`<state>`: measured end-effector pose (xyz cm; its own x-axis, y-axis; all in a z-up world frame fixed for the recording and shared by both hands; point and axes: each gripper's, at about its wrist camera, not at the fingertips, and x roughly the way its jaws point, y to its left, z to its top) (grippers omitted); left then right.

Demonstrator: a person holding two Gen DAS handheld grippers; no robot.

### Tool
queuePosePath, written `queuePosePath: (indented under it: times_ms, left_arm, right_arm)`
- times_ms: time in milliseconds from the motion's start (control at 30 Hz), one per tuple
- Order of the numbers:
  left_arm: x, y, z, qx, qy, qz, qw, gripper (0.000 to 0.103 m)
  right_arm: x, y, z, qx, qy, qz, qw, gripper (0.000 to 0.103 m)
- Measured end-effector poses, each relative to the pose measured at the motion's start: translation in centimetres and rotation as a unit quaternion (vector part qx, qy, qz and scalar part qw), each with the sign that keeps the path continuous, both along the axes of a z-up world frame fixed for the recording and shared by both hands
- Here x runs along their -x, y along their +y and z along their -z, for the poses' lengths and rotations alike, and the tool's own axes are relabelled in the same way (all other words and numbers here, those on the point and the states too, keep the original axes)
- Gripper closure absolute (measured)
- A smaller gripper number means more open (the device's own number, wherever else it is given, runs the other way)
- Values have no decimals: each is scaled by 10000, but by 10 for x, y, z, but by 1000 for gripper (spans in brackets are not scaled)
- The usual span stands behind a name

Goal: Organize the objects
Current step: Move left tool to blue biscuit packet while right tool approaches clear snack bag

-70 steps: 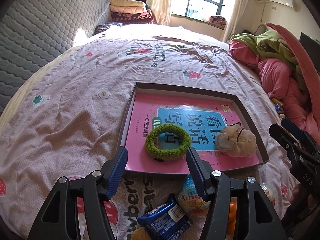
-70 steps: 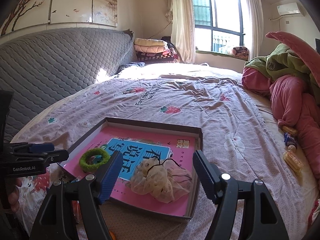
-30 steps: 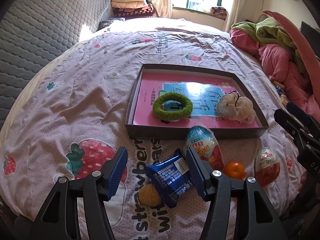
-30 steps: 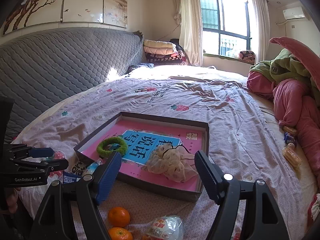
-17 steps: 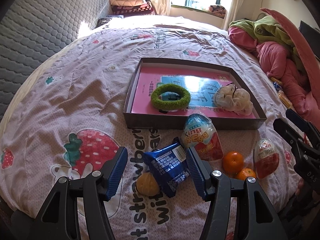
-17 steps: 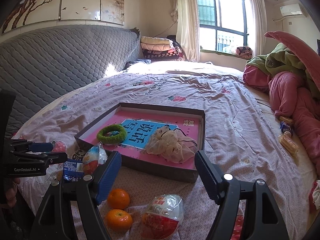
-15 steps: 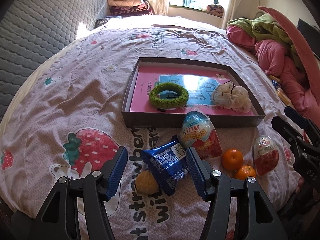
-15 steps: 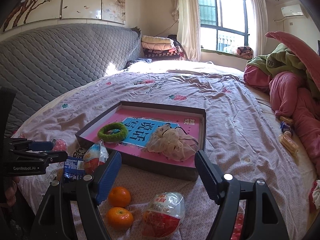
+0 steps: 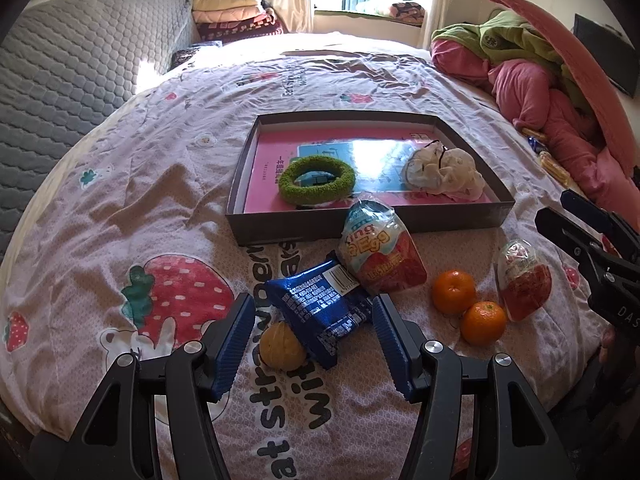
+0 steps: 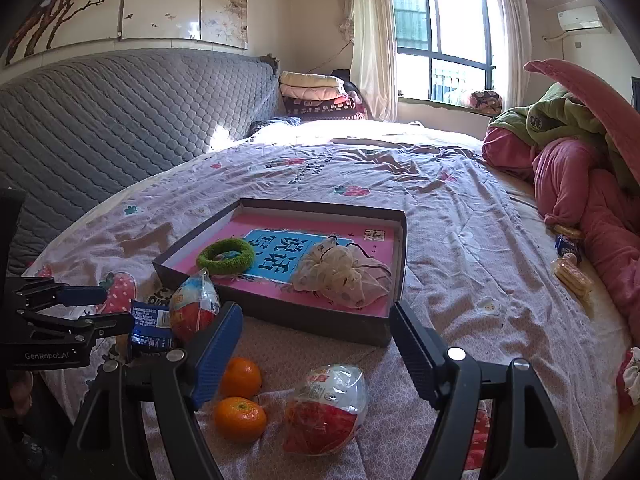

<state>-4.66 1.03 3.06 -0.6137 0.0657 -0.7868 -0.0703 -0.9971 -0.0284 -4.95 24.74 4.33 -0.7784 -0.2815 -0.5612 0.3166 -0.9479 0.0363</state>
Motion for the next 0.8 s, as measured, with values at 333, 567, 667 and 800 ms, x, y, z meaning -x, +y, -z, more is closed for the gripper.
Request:
queuePosePath:
  times_ms: [333,567,667,800]
  left_arm:
    - [-9,2,1,-36,-19,123,9999,40]
    - [-14,2,1,-34,-12,139,9999,40]
    - [-16,1,2,-37,-20,136,9999,40]
    - [-17,0,3,-44,-30,138,9999,40]
  right_arm:
    - [-9,7,3,67,-53,124,9999,28]
    - [-16,10,6,87,-132,195,9997,28]
    - [-19,10,9,69,-175,194,9996,28]
    - [-22,10,12,44,-199,196,9996,27]
